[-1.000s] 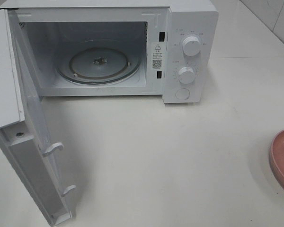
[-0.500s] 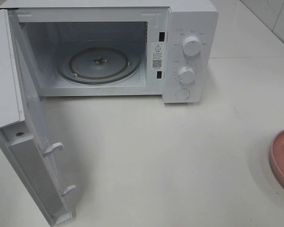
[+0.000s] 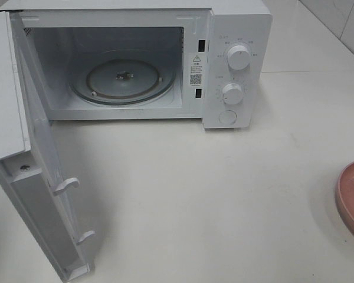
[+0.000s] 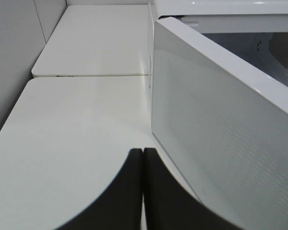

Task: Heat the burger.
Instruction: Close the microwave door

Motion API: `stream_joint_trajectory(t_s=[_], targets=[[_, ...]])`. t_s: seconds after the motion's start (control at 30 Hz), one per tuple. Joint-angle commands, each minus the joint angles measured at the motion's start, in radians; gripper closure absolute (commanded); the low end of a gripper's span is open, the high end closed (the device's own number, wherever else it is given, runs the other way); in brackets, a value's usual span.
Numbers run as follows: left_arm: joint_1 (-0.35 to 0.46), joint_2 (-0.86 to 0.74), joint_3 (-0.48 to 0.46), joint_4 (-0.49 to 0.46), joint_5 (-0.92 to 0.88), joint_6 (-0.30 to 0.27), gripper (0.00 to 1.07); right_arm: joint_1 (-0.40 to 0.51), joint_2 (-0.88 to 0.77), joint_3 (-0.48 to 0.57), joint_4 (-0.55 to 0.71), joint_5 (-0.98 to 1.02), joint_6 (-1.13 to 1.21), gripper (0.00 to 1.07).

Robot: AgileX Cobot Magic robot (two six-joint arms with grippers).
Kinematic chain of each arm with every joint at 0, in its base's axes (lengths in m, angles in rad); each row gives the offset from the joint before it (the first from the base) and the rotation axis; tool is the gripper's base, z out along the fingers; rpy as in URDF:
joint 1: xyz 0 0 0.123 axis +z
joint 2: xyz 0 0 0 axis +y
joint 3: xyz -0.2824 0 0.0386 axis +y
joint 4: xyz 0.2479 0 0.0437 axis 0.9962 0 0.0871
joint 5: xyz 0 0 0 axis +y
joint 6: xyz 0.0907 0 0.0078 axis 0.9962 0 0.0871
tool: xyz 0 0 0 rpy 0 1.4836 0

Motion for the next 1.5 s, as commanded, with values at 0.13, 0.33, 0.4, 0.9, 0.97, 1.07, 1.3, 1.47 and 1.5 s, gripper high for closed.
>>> stream_joint_trajectory(t_s=[0.13,0.33,0.4,0.9,0.97,1.07,1.3,1.47,1.5], targets=[[0.0,0.091,0.095,-0.003,-0.27,0.004,1.07,-0.006,-0.024,0.002,-0.003,-0.015,-0.006,0.31],[0.0,0.194,0.169,-0.004,-0.529,0.004,1.07,-0.006,-0.024,0.002,-0.003,-0.015,-0.005,0.31],[0.0,0.236,0.192,-0.004,-0.606,0.004,1.07,-0.006,-0.024,0.002,-0.003,-0.015,-0.005,0.31],[0.0,0.628,0.309,0.23,-1.225,-0.211,1.07,-0.006,-0.024,0.002,-0.003,-0.015,-0.005,0.31],[0.0,0.662,0.309,0.267,-1.254,-0.233,1.07,-0.006,-0.024,0.002,-0.003,-0.015,-0.005,0.31],[0.0,0.76,0.307,0.361,-1.358,-0.282,1.07,-0.006,-0.024,0.002,-0.003,-0.015,-0.005,0.31],[0.0,0.946,0.304,0.518,-1.533,-0.379,1.07,-0.006,-0.024,0.002,-0.003,-0.015,-0.005,0.31],[0.0,1.052,0.272,0.622,-1.573,-0.444,1.07,-0.006,-0.024,0.002,-0.003,-0.015,-0.005,0.31],[0.0,1.08,0.252,0.669,-1.573,-0.455,1.07,-0.006,-0.024,0.002,-0.003,-0.015,-0.005,0.31]])
